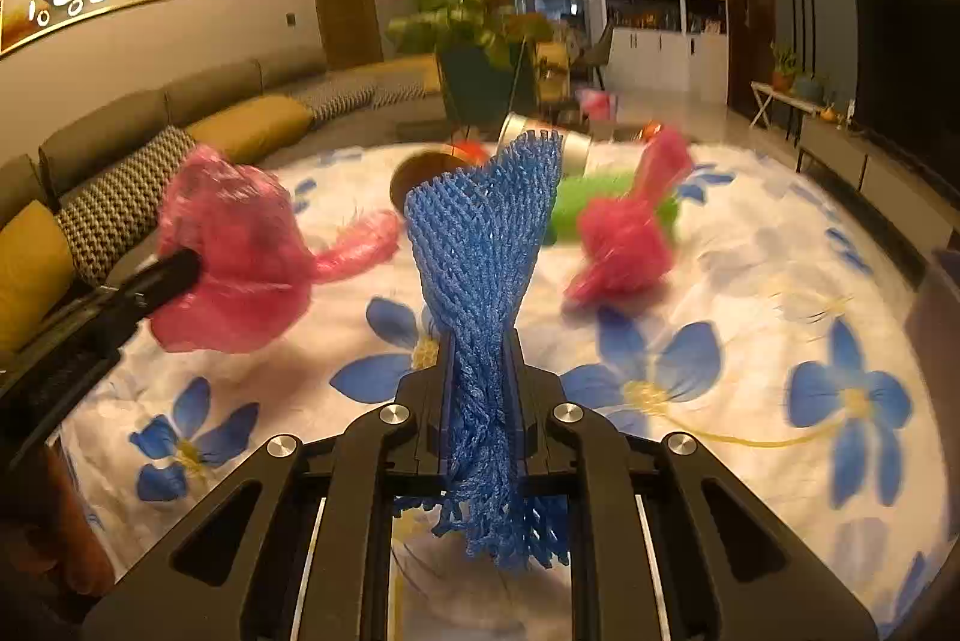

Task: Collect trash
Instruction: 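Carry the pink bag and blue mesh net over the grey bin with both tools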

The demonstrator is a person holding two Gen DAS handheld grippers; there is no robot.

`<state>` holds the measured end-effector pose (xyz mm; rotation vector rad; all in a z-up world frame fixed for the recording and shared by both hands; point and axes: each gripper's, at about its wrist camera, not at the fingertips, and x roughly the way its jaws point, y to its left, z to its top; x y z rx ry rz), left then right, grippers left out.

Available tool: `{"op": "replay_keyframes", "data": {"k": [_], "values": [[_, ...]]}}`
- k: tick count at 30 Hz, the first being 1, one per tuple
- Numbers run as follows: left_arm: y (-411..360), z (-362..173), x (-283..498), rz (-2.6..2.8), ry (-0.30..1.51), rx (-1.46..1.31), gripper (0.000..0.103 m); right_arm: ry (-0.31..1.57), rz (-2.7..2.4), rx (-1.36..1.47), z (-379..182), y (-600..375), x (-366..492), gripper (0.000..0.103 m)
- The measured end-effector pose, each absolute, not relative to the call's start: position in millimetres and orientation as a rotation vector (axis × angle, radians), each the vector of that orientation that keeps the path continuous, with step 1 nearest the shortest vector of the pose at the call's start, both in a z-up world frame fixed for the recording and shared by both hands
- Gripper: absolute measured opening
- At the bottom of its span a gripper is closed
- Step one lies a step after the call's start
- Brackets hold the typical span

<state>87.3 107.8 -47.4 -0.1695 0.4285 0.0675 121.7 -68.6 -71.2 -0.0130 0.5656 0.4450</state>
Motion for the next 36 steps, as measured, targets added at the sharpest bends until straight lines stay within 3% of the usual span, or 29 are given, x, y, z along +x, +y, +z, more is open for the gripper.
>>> {"op": "replay_keyframes", "data": {"k": [15,36], "values": [[13.8,-10.7,86.9,-0.127,0.358,-0.090,0.000,0.417,0.285,0.050,-25.9,-167.3,76.2,0.015],[-179.8,18.5,127.4,-0.547,0.284,-0.062,0.000,0.304,-0.153,0.141,-3.5,-350.0,62.4,0.016]]}}
